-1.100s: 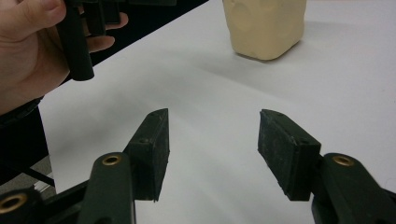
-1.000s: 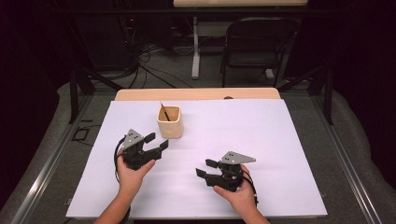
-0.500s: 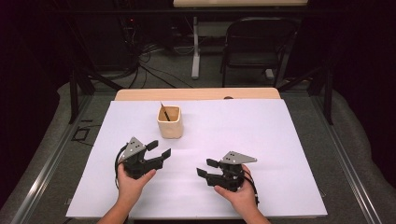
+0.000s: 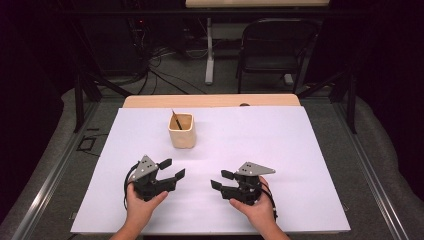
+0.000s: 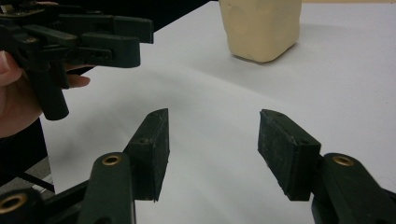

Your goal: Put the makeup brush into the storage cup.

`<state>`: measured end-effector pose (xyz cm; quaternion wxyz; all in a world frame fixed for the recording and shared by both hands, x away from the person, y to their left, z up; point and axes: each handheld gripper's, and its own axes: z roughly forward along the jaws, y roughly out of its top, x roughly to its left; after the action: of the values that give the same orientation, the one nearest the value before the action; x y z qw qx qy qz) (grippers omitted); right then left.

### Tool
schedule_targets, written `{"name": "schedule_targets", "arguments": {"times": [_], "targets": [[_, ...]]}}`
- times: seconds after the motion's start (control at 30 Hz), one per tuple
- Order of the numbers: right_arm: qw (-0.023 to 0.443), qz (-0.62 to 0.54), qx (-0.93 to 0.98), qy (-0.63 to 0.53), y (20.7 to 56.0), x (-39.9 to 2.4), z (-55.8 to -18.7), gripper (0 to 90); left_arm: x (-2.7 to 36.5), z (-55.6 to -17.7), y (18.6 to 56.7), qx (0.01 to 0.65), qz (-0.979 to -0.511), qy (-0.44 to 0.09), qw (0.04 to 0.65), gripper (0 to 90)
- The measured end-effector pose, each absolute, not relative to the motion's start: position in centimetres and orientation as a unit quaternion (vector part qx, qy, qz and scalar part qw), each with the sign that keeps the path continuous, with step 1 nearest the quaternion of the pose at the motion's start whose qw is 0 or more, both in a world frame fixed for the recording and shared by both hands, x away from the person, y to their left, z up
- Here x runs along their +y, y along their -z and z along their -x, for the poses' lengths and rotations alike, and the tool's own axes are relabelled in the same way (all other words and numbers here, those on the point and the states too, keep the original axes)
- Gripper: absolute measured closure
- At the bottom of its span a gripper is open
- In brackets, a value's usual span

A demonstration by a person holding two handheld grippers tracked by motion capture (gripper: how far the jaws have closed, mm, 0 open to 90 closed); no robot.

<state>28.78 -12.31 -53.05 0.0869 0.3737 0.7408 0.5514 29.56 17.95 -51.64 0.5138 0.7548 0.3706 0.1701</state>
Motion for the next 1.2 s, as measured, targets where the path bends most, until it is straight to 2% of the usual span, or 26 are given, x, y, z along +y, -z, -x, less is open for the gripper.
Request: {"name": "schedule_targets", "arguments": {"times": [0.4,1.2], "targets": [[0.086,-0.374,0.741,-0.551,53.1,-12.3,-28.7,43.4,17.7,-28.8,52.6,0.364,-0.769,-0.147,0.505,35.0],[0.085,-0.375,0.743,-0.548,53.3,-12.3,-28.7,43.4,16.7,-28.5,53.3,0.348,-0.783,-0.136,0.497,35.2]]}}
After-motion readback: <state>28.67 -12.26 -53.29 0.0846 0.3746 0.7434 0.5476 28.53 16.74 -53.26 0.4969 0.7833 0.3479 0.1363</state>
